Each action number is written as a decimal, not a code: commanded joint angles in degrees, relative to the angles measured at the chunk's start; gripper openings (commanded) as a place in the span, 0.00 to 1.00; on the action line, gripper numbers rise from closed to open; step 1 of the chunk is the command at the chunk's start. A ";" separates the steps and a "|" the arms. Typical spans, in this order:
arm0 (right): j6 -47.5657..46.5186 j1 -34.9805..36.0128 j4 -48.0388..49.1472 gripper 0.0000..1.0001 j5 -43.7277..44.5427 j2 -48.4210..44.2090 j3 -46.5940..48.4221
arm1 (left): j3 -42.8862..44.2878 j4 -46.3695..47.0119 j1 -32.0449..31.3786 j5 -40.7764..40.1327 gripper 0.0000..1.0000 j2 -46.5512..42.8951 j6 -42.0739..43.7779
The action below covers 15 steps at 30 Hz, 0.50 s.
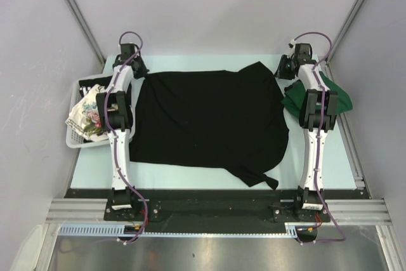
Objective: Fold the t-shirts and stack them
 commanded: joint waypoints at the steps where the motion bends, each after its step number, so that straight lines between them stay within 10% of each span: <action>1: -0.52 0.05 -1.37 0.31 -1.04 2.51 4.21 | 0.98 -1.85 -0.38 0.28 0.00 -4.56 1.89; 9: 0.80 1.28 -3.13 0.02 -5.08 6.11 9.05 | 3.36 -2.91 -0.29 -0.25 0.00 -2.53 1.11; 13: 0.62 1.99 -3.83 0.01 -4.65 7.34 10.63 | 4.41 -2.38 -0.29 0.54 0.00 -1.66 0.32; 15: 0.80 2.08 -3.57 0.16 -4.12 6.82 10.46 | 4.50 -2.21 -0.38 0.98 0.00 -1.57 0.14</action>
